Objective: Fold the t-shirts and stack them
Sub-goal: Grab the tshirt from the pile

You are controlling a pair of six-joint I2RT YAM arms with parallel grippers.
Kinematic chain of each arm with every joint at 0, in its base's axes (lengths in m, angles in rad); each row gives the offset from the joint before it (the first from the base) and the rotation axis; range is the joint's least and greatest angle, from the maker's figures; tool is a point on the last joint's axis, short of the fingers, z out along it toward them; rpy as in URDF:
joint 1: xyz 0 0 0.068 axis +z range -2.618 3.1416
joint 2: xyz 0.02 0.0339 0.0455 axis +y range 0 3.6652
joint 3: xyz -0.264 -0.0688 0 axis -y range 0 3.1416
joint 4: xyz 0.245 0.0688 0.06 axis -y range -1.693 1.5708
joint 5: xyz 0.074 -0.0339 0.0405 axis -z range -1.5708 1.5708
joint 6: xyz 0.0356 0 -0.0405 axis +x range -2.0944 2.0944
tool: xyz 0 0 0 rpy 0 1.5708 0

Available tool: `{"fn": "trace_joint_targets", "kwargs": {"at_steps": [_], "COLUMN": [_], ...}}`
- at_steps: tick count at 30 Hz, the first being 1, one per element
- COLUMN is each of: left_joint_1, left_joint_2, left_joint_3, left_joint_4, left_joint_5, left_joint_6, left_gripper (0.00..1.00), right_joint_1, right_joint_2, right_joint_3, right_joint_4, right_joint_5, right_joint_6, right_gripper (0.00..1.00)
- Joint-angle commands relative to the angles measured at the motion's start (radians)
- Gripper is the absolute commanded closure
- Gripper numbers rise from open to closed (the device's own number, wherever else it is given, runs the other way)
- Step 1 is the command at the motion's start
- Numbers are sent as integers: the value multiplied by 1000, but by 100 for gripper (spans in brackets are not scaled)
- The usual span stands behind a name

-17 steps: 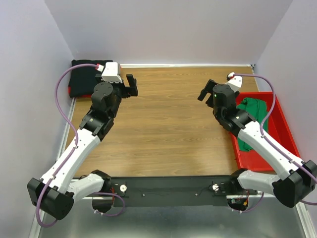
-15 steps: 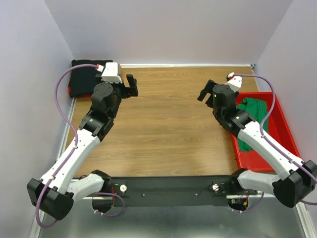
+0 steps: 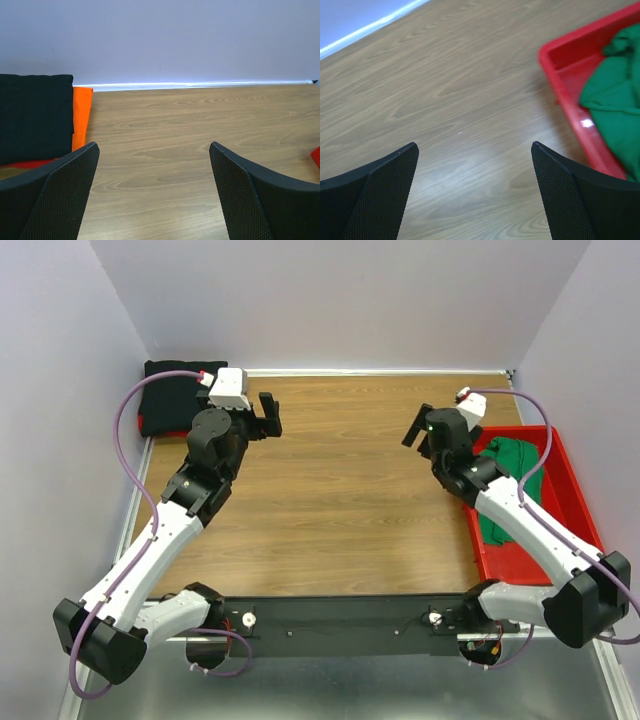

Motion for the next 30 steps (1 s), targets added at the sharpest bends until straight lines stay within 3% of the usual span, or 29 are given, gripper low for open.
{"fn": "trace_joint_targets", "kwargs": {"at_steps": [1, 7, 13, 30], "left_joint_1": [-7, -13, -18, -41], "left_joint_2": [0, 1, 6, 3], "left_joint_3": [-5, -5, -2, 1], "left_joint_4": [26, 25, 26, 25], "left_joint_5": [-38, -41, -46, -13], "left_joint_6": [13, 18, 24, 9], "left_gripper": [2, 2, 2, 2], "right_joint_1": [-118, -470, -679, -749], "right_joint_2": [14, 10, 52, 276], "right_joint_3": [18, -48, -122, -198], "right_joint_4": [-87, -120, -123, -66], "right_joint_5": [29, -91, -157, -77], "right_joint_6": [10, 13, 27, 165], "right_gripper": [0, 0, 0, 1]}}
